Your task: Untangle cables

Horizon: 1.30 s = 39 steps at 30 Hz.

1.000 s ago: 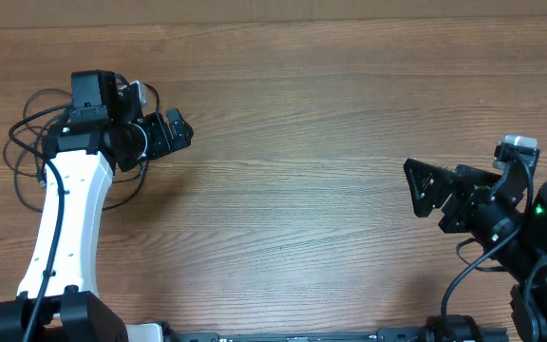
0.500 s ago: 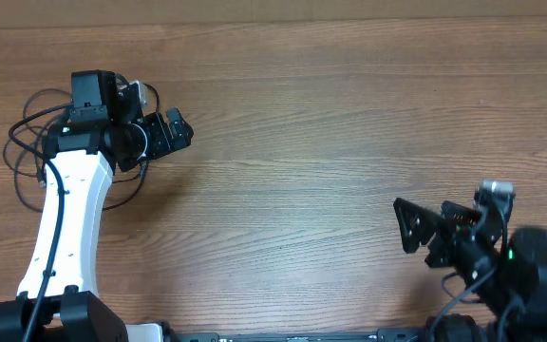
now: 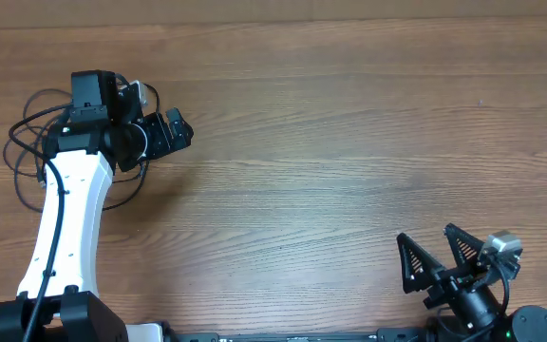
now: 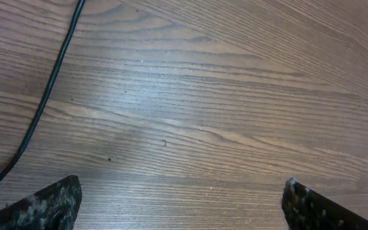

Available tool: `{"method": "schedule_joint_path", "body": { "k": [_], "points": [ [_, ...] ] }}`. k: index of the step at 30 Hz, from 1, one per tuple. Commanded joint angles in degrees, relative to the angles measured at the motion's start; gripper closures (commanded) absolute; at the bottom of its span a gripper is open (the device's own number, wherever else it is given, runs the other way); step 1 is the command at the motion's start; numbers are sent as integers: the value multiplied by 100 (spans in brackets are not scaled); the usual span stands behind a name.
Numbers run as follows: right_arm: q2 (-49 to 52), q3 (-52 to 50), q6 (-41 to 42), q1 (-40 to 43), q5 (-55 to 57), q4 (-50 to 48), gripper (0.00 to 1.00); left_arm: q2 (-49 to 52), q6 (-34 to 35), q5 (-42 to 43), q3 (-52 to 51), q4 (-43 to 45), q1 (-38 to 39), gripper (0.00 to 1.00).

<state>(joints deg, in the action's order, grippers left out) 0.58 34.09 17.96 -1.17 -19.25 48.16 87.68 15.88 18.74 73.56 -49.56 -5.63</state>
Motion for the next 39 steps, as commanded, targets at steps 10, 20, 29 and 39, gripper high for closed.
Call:
{"method": "schedule_joint_path", "body": {
  "k": [10,20,29,39],
  "points": [
    [-37,-507,-24,-28,37,-715,0,17,-131,74,68,11,4,0],
    [-42,-693,-70,-103,1008,-2063,0,17,-131,76,68,11,4,0],
    [-42,-1897,-953,-184,1316,-5519,0,17,-131,74,68,11,2,1],
    [-42,-2833,-1394,-251,1292,-6363,0,17,-131,76,68,11,2,0]
  ]
}}
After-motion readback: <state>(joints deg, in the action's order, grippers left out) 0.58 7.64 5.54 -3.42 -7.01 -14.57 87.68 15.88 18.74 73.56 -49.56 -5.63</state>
